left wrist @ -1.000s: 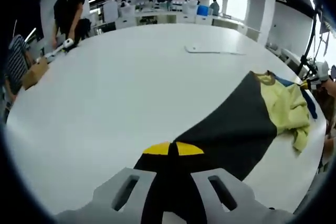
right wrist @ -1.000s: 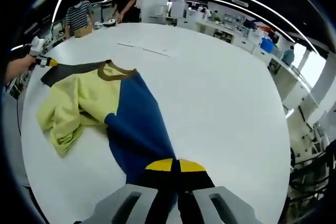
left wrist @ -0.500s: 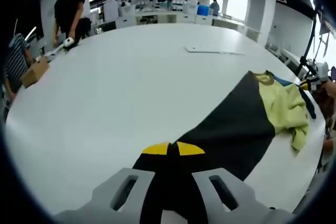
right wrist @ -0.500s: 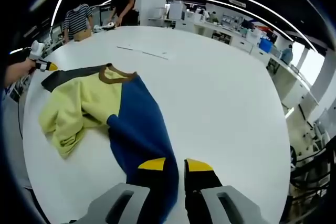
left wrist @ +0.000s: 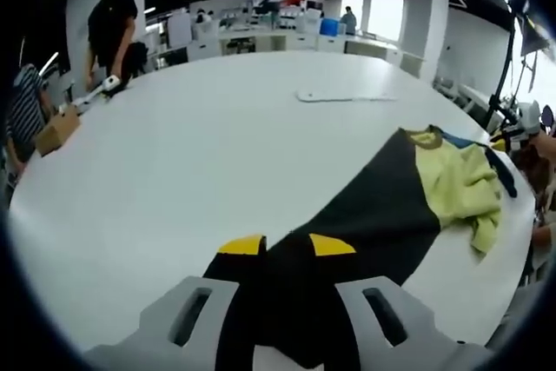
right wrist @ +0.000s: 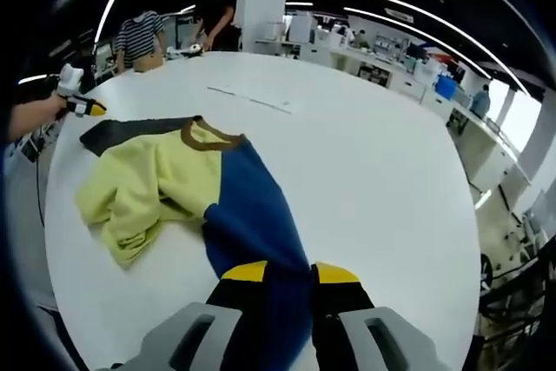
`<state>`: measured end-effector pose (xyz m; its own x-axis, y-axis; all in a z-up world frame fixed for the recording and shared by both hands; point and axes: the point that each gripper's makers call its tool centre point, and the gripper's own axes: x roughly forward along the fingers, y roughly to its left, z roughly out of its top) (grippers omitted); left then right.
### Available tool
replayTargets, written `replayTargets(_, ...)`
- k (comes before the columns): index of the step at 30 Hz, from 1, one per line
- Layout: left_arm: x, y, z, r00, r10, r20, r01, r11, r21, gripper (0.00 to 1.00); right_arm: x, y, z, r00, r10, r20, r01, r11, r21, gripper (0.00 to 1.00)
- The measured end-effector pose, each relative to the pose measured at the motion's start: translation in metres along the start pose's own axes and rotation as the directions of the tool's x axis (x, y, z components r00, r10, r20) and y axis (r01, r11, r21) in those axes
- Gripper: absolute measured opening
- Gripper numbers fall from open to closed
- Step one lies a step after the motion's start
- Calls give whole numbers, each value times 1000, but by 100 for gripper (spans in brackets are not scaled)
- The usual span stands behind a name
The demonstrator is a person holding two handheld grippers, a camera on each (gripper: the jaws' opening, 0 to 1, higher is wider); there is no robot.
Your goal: Fold the garment on the visible template until the final outline fits inside the template.
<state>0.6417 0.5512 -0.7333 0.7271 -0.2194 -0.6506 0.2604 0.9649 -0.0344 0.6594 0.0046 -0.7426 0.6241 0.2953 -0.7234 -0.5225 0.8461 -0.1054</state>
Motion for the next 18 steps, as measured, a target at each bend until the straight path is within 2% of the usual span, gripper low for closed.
replayTargets(8,-7,-19,4,999,-39,17,38,999,25,13,-9,7,1,1000,9,13,-9,1000,-20,14)
replayTargets(18,-13,-53,1,994,-109,33,107,993,51,12,-22,26,-1,998,35,45,-34,999,-28,14)
